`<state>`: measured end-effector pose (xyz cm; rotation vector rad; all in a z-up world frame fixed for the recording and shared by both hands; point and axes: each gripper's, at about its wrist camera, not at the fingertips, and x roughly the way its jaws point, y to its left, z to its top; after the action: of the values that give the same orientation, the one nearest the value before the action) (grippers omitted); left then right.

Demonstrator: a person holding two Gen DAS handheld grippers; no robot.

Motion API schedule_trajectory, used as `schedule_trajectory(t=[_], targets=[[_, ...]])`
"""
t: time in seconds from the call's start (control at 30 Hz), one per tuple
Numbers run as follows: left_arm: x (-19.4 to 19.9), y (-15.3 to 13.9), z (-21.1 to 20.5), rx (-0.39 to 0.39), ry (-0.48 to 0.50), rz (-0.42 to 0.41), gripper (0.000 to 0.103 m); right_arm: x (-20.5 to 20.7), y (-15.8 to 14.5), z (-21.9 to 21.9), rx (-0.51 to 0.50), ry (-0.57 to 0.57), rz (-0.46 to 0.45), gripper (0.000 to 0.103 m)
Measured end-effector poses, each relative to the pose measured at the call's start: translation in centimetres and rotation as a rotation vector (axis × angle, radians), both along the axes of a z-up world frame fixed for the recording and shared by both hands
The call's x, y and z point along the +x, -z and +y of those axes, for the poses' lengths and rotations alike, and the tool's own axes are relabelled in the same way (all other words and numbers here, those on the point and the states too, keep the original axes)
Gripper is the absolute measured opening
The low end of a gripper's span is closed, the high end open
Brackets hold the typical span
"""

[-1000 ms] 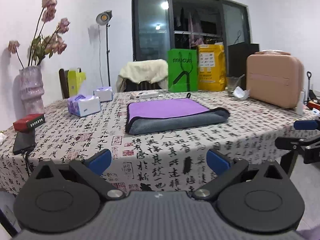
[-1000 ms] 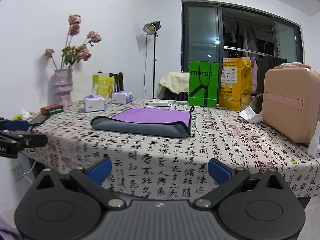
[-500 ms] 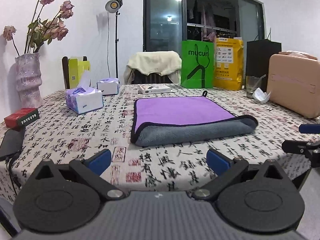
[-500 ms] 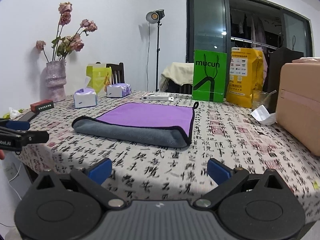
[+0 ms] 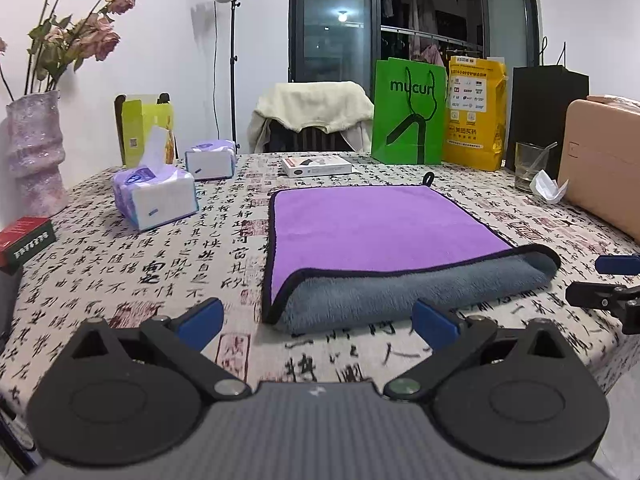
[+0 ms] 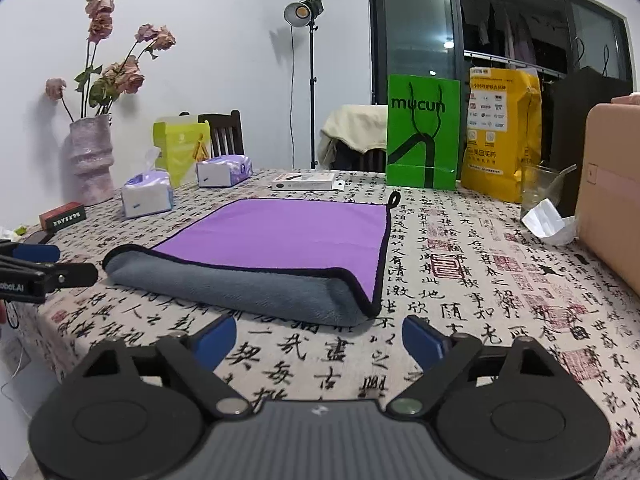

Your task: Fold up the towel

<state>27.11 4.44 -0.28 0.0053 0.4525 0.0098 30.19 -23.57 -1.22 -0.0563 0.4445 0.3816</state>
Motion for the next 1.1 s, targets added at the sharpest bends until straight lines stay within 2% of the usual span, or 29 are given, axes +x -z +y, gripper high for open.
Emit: schedule_trajectory(t=[0.1, 0.33, 0.43, 0.5, 0.57, 0.6, 0.67, 0.73, 0.83, 0.9, 0.93, 1.1], targets=[[1.4, 0.1, 0.4, -0.013, 0.003, 0.016, 0.102, 1.2, -0.1, -0.1, 0.003, -0.001, 0.007, 0.088], [4.3, 0.6, 1.0, -0.041, 0.02, 0.069, 0.087, 4.1, 0.0, -0.2, 0.012, -0.001, 0.039, 0.081], [5.2, 0.8, 1.3, -0.057, 0.023, 0.098, 0.084, 5.4, 0.1, 0.0, 0.012, -0.003, 0.055, 0.078], [5.8, 1.0, 1.5, -0.069, 0.032, 0.115, 0.078, 6.1, 0.2, 0.2, 0.012, -0.009, 0.064, 0.074], [6.2, 1.2, 1.6, -0.075, 0.044, 0.131, 0.065, 6.8, 0.3, 0.4, 0.011, -0.012, 0.075, 0.07], [6.4, 1.3, 1.7, -0.077, 0.049, 0.139, 0.06, 7.1, 0.4, 0.5, 0.01, -0.01, 0.081, 0.066], [6.8, 1.4, 1.7, -0.078, 0.056, 0.156, 0.044, 7.8, 0.5, 0.6, 0.013, -0.01, 0.097, 0.058], [7.1, 1.5, 1.8, -0.08, 0.072, 0.168, 0.033, 8.3, 0.7, 0.8, 0.011, -0.019, 0.12, 0.034], [7.3, 1.5, 2.0, -0.099, 0.083, 0.179, 0.031, 8.7, 0.9, 1.2, -0.016, -0.037, 0.137, 0.013], [7.4, 1.5, 2.1, -0.1, 0.083, 0.18, 0.025, 8.9, 0.9, 1.4, -0.018, -0.057, 0.14, 0.007], [7.3, 1.4, 2.1, -0.095, 0.081, 0.179, 0.01, 9.0, 0.8, 1.5, -0.021, -0.061, 0.138, 0.007], [7.7, 0.9, 2.4, -0.102, 0.07, 0.182, 0.007, 9.4, 0.4, 1.3, -0.022, -0.065, 0.119, 0.005]])
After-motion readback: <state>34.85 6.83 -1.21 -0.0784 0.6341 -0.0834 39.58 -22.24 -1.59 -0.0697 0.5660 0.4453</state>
